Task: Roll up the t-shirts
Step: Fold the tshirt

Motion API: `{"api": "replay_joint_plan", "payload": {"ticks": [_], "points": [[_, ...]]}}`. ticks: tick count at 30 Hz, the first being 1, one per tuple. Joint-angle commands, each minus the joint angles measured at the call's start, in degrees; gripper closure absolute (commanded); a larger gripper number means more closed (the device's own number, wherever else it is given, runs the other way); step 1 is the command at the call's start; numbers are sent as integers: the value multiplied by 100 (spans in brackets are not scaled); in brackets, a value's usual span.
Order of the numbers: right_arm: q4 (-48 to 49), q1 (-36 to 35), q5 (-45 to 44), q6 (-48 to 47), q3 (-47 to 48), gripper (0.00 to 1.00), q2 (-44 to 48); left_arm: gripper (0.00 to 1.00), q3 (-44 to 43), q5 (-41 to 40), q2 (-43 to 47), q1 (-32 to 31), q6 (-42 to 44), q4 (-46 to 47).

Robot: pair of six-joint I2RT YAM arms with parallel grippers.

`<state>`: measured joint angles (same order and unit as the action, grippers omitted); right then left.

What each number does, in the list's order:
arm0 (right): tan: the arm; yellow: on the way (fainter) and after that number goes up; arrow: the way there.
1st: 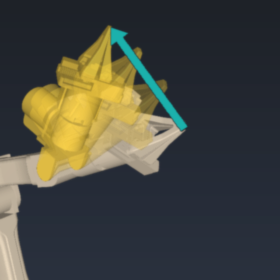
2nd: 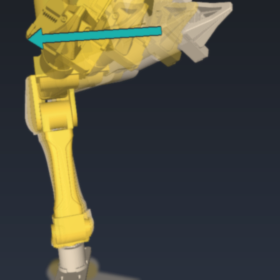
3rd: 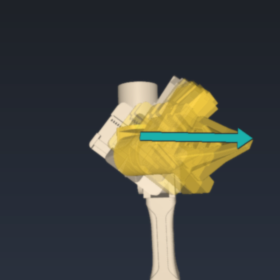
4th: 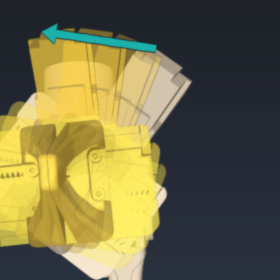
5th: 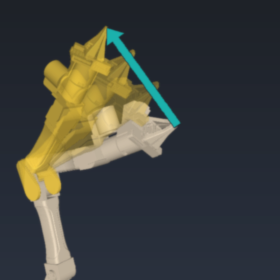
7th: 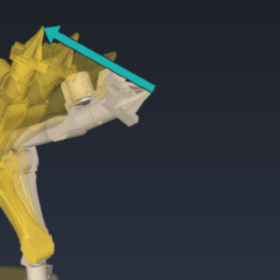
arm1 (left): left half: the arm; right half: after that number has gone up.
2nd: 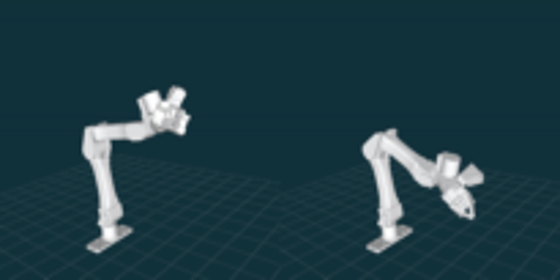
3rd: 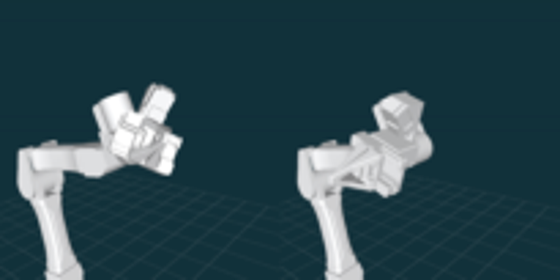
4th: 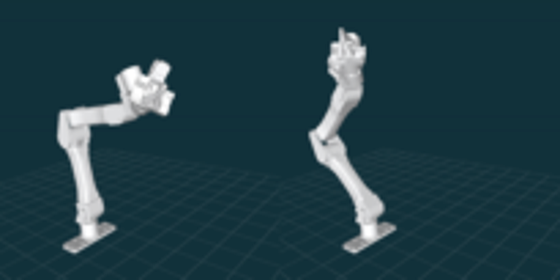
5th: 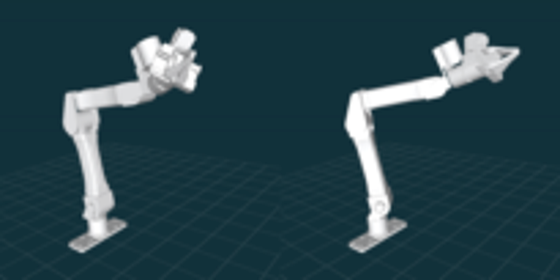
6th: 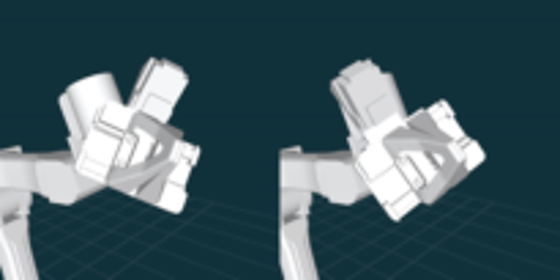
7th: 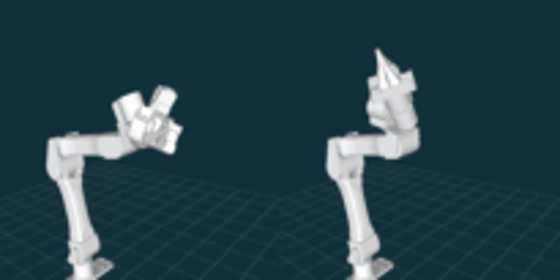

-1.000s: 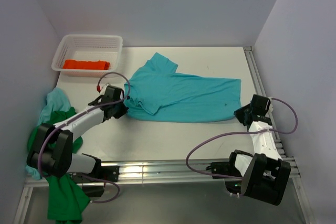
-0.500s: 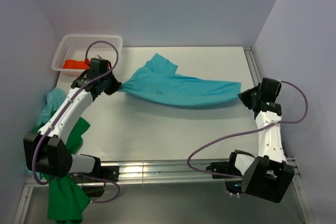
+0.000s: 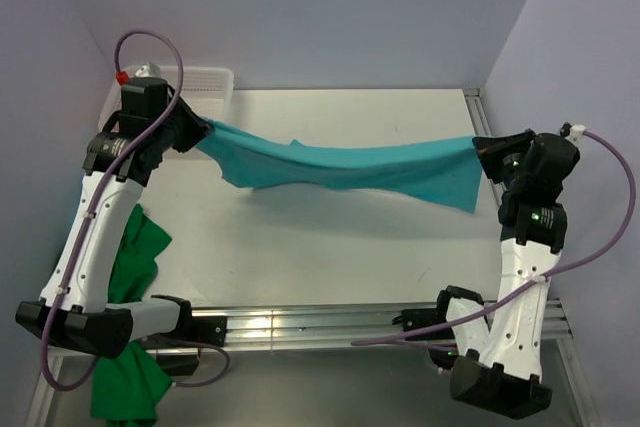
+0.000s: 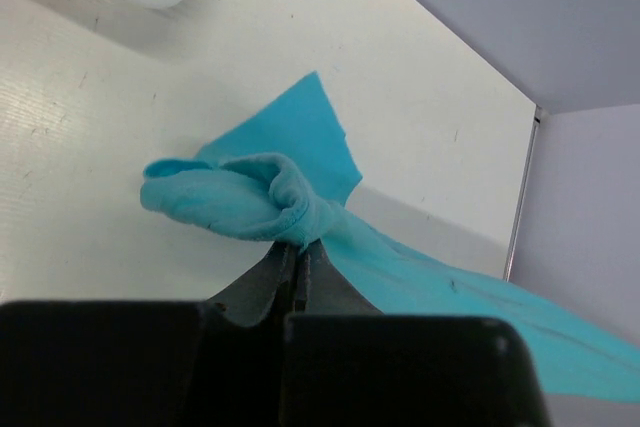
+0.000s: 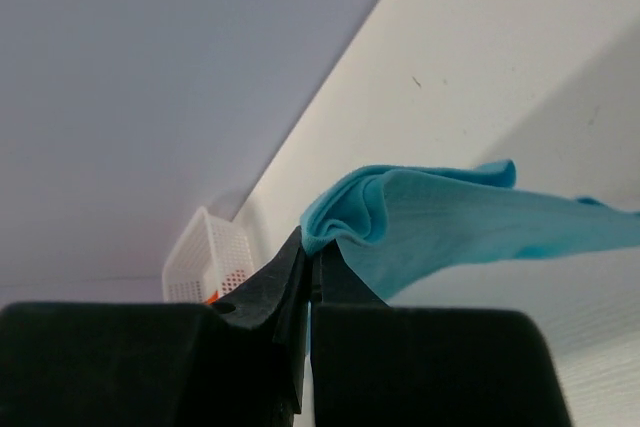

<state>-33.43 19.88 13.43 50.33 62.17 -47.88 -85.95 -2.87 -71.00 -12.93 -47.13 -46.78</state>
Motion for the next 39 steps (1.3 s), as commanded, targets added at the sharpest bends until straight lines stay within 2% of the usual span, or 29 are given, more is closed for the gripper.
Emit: {"api": "replay_joint_plan", "payload": {"ticks": [1, 12, 19, 22, 24, 28, 32, 35, 39], "points": [[-278, 42, -16, 30, 541, 100, 270, 100, -606, -73, 253, 36, 187, -278], [-498, 42, -25, 372, 1420, 100, 1034, 100, -2415, -152, 676, 36, 380, -717], [-489, 42, -113, 531, 1394, 100, 1071, 100, -2909, -222, 588, 36, 468, -471], [-480, 42, -43, 601, 1219, 100, 886, 99, -3217, -380, 176, 36, 477, -700], [-367, 42, 45, 689, 1087, 100, 780, 100, -3043, -346, -35, 45, 416, -596], [20, 42, 230, 821, 684, 100, 438, 100, -2655, 189, -414, 115, 328, -104], [468, 42, 353, 996, 533, 100, 16, 100, -2874, 357, -985, 273, 336, 46], [864, 42, 511, 1093, 752, 100, -537, 100, -3461, 699, -1590, 536, 371, 125], [1486, 51, 1029, 1286, 1471, 100, -1451, 100, -5113, 1148, -2757, 861, 380, 65]]}}
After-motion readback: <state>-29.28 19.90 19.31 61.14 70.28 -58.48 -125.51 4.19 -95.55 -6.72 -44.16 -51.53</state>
